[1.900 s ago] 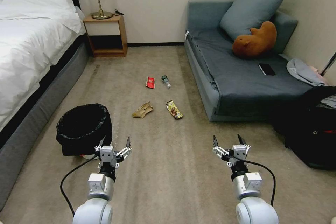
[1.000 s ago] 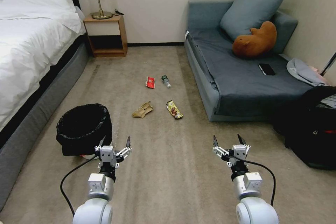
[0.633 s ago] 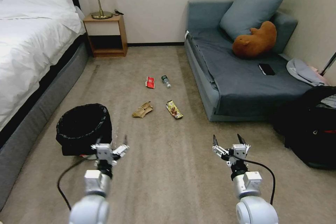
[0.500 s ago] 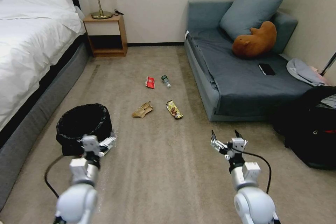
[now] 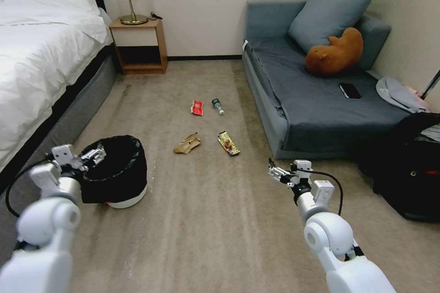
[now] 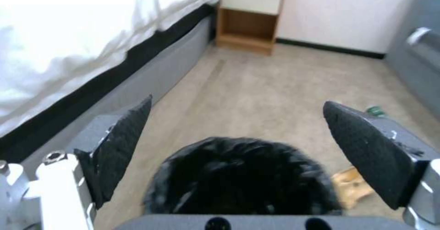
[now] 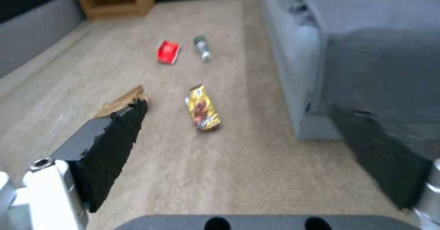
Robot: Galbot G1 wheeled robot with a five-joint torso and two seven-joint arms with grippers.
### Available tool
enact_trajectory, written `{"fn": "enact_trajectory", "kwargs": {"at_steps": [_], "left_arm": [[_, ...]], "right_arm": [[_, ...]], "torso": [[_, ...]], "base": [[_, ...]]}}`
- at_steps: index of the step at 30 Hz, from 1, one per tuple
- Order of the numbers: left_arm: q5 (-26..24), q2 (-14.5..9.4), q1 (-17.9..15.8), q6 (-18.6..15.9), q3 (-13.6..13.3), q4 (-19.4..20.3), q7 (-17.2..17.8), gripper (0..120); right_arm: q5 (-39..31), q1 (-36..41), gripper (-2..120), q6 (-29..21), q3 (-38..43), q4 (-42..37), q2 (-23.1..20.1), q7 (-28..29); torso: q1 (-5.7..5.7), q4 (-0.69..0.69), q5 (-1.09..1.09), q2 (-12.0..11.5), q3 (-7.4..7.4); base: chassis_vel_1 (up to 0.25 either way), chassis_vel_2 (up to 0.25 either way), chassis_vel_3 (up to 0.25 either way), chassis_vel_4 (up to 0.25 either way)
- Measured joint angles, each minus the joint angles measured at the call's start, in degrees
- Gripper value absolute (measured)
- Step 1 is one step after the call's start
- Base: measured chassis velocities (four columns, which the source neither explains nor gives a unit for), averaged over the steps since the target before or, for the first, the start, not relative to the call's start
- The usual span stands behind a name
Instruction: Pick up the trash bin, then pick up the garbage on the floor and place it into the trash bin.
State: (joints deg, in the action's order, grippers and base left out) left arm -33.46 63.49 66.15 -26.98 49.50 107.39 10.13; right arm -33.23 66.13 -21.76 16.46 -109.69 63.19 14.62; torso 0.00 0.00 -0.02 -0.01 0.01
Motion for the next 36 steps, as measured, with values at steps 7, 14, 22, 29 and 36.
{"fn": "enact_trajectory", "kwargs": {"at_steps": [7, 14, 22, 29, 36], "left_arm": [[-1.63, -2.19, -1.4, -1.05, 0.13, -4.48, 0.29, 100], [-2.3, -3.25, -1.97, -1.0, -0.02, -10.38, 0.1, 100], [-6.1, -6.02, -5.57, -2.85, -1.98, -16.22, 1.32, 100], [-12.1, -11.08, -11.91, -10.33, -6.87, -21.14, 6.7, 100], [-15.06, -15.22, -16.12, -15.29, -11.1, -25.4, 8.74, 100]], "right_arm": [[-6.39, -7.16, 100, -2.21, -5.41, 5.51, -5.45, 0.62], [-5.88, -7.1, 100, -1.82, -5.94, 6.27, -4.61, 0.16], [-4.43, -5.83, 100, -0.93, -5.31, 6.48, -4.03, -0.34], [-2.87, -4.32, 100, -0.33, -4.33, 6.23, -3.17, -0.47], [-1.46, -2.94, 100, -0.38, -3.82, 5.39, -1.25, -0.08]], "torso": [[0.0, 0.0, -0.01, 0.0, 0.0], [0.0, 0.01, 0.01, 0.0, 0.0], [0.0, 0.01, 0.0, 0.0, -0.01], [0.0, -0.01, 0.01, 0.01, -0.01], [0.0, 0.0, 0.01, 0.01, -0.01]], "base": [[0.0, 0.0, 0.0, 0.0], [0.0, 0.0, 0.0, 0.0], [0.0, 0.0, 0.0, 0.0], [0.0, 0.0, 0.0, 0.0], [0.0, 0.0, 0.0, 0.0]]}}
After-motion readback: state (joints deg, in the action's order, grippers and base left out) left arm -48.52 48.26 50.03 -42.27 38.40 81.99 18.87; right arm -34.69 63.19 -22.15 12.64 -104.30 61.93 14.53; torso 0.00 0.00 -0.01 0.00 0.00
